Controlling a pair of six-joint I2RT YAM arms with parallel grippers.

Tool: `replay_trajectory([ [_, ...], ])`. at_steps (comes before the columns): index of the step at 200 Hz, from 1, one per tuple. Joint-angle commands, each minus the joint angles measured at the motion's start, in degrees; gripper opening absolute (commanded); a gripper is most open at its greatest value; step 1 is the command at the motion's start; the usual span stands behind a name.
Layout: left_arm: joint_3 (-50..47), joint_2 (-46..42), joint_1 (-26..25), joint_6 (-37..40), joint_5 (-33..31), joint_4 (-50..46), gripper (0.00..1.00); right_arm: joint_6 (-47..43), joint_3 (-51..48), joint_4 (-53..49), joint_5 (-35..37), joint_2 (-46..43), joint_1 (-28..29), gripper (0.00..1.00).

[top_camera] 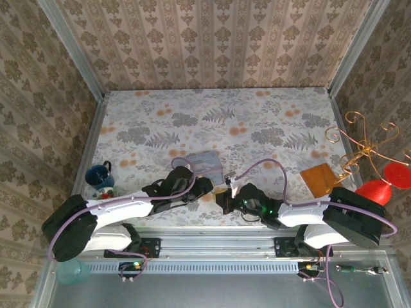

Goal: Unlock the padlock with the key

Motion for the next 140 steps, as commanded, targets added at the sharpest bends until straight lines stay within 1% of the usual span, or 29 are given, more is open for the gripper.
replay_trajectory([
  [1,2.0,1.2,-1.9,-0.5,1.9,3.4,0.16,-0.2,0.4,9.0,0.0,-0.7,-0.3,0.00],
  [53,2.5,2.6,-3.3,-1.3,1.4,4.4,0.15,-3.4,-0.8,13.2,3.9,-1.2,0.2,0.00],
  [77,2.6,3.1,-3.8,-2.0,1.1,5.2,0.14,-5.8,-0.2,14.7,5.1,-1.0,1.2,0.00],
  [98,2.4,3.6,-4.1,-3.0,0.7,6.3,0.13,-8.5,0.4,15.8,7.7,0.1,2.8,0.00],
  [122,1.7,3.5,-4.1,-4.5,0.3,8.8,0.11,-7.8,-0.4,19.9,10.4,2.2,3.3,0.00],
  [140,2.2,3.1,-4.4,-4.6,0.0,8.1,0.10,-7.1,-1.9,23.6,13.1,2.5,3.3,0.00],
])
